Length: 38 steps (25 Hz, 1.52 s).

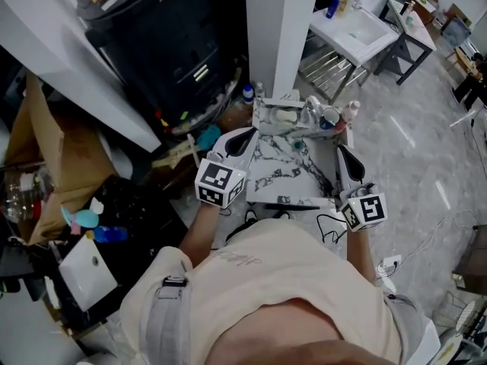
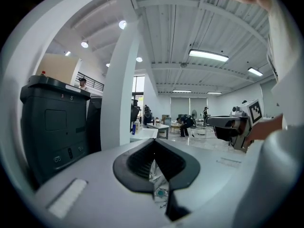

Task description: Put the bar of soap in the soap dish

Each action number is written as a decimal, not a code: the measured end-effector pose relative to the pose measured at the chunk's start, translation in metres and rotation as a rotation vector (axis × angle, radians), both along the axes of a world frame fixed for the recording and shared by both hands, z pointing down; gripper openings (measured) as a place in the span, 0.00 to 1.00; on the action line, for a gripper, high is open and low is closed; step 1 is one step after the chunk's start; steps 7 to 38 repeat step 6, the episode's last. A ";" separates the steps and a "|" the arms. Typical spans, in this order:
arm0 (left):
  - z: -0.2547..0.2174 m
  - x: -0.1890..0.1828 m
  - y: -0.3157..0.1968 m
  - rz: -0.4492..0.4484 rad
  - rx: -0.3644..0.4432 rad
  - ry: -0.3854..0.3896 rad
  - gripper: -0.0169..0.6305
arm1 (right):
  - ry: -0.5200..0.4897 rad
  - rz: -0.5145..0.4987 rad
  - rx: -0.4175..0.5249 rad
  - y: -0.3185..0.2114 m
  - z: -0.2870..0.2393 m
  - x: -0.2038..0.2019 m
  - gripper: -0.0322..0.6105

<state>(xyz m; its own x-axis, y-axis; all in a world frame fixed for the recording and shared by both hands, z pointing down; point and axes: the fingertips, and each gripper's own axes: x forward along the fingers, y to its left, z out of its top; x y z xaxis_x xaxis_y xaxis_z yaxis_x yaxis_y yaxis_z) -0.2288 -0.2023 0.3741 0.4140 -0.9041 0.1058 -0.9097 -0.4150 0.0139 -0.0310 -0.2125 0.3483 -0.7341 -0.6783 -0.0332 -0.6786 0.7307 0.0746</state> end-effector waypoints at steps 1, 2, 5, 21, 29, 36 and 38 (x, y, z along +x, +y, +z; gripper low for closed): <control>0.001 0.000 0.000 0.001 -0.004 -0.001 0.05 | 0.001 0.000 -0.004 0.000 0.002 0.001 0.05; 0.002 0.001 0.000 0.001 -0.006 -0.003 0.05 | 0.002 -0.001 -0.008 -0.001 0.004 0.002 0.05; 0.005 0.001 -0.001 -0.012 -0.008 -0.017 0.05 | 0.011 -0.006 -0.021 -0.002 0.010 0.001 0.05; 0.006 0.001 -0.001 -0.018 -0.008 -0.023 0.05 | 0.016 -0.008 -0.027 -0.003 0.013 0.001 0.05; 0.006 0.001 -0.001 -0.018 -0.008 -0.023 0.05 | 0.016 -0.008 -0.027 -0.003 0.013 0.001 0.05; 0.006 0.001 -0.001 -0.018 -0.008 -0.023 0.05 | 0.016 -0.008 -0.027 -0.003 0.013 0.001 0.05; 0.006 0.001 -0.001 -0.018 -0.008 -0.023 0.05 | 0.016 -0.008 -0.027 -0.003 0.013 0.001 0.05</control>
